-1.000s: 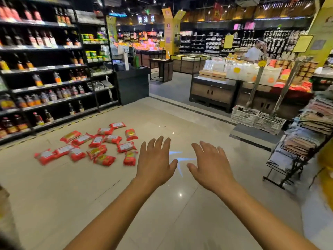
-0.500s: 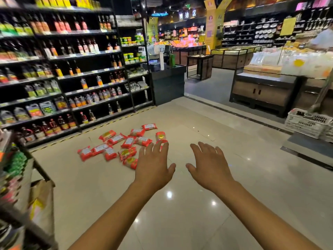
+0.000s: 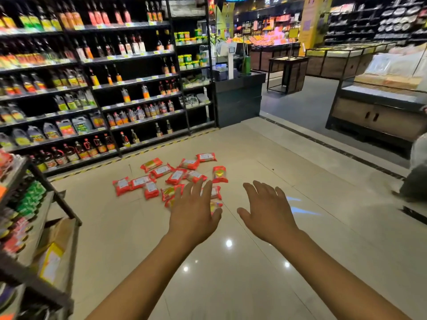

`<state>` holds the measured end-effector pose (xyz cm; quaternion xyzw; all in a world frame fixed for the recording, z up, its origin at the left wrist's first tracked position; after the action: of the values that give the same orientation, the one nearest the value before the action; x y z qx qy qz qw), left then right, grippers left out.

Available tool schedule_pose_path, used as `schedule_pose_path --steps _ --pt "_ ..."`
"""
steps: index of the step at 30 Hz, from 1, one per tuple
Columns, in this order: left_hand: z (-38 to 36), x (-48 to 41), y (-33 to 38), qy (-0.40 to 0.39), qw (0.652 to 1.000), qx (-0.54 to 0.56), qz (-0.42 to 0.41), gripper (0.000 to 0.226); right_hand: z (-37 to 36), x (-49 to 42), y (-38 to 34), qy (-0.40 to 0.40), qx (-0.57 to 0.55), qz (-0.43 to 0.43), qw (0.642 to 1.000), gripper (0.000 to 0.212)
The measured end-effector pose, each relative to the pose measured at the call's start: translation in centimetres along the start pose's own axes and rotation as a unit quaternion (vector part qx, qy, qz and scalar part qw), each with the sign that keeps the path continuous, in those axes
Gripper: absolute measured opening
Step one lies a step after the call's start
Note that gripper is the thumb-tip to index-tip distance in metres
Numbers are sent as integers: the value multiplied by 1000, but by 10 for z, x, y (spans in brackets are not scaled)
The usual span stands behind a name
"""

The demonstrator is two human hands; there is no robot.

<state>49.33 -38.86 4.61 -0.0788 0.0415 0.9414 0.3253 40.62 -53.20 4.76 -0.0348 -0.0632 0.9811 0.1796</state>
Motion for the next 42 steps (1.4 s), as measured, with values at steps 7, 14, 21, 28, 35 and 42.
schedule_pose_path --steps 7,14,21,28,35,42 --pt "-45 -94 -17 -7 1000 16 23 80 -19 -98 22 -23 21 19 999 66" --pt "-64 -226 -28 -8 999 33 17 80 -3 -222 50 -16 52 8 998 66" --pt "-78 -327 -24 -8 999 42 1 76 1 -317 84 -16 57 -13 998 65" --pt "-109 -419 -13 -27 999 27 6 76 -15 -406 129 -22 37 0 999 64" --pt "-132 -533 4 -30 998 -13 48 77 -23 -535 187 -20 11 48 999 65" --pt "-147 -627 2 -40 991 -27 127 78 -26 -665 212 -32 2 127 991 66"
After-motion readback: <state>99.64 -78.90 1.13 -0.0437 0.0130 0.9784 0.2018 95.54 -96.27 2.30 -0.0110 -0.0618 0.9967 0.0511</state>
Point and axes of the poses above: each hand's wrist, its own x-axis away from the middle knuckle, its own z-axis out of the back of the hand, y = z × x, the point moved 7 cm from there along -x, towards the middle knuckle, and after that the axes turned 1 degree about -x, right-handed, at the moved point
